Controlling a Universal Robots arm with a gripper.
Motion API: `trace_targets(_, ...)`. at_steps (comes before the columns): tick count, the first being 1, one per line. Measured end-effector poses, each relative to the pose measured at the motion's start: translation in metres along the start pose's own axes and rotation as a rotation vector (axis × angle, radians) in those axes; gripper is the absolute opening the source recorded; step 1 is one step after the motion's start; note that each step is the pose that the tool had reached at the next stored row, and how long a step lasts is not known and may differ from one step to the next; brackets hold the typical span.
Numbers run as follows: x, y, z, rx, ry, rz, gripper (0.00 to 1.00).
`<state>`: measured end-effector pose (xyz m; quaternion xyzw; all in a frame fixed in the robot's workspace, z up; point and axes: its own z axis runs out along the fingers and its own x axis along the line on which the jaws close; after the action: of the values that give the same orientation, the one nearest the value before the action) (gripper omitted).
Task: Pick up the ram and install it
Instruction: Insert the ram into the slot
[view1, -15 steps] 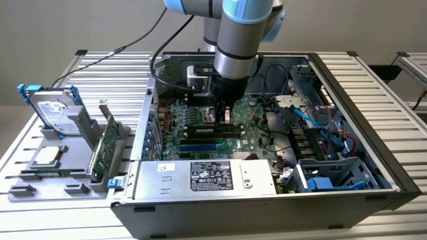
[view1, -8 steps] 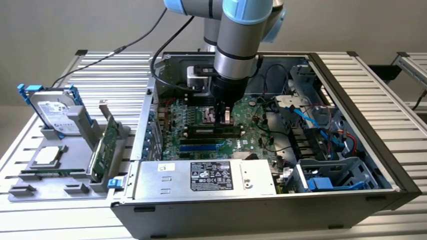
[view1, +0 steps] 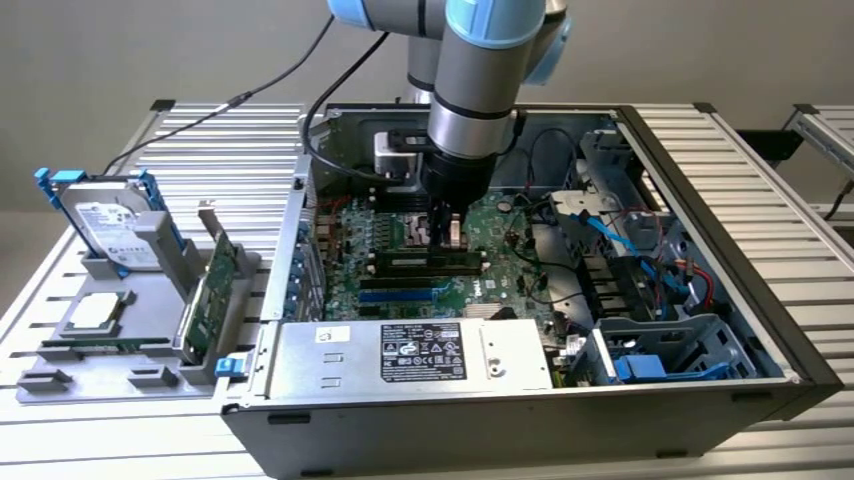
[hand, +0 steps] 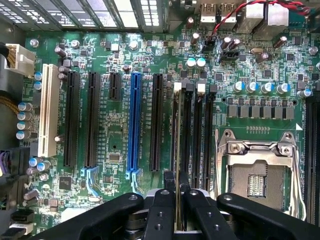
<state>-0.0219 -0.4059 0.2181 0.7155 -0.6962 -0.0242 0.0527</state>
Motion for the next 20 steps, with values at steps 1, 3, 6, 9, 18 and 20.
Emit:
trace_targets(1, 0.0, -0.0003, 0.0, -0.0001, 0.0002, 0.0, 0.14)
trace_targets(3, -0.0001, -0.0011, 0.0001, -0.0001, 0.0002, -0.001, 0.14)
trace_targets(6, -0.0002, -0.0015, 0.0003, -0.0003, 0.0003, -0.001, 0.14)
trace_targets(9, -0.0003, -0.0017, 0.001, 0.0, 0.0001, -0.001, 0.14)
trace_targets(18, -0.001, -0.0015, 0.0055, 0.0002, 0.0023, -0.001, 0.14)
trace_targets(20, -0.0011, -0.0006, 0.0056, -0.0001, 0.0022, -0.001, 0.14)
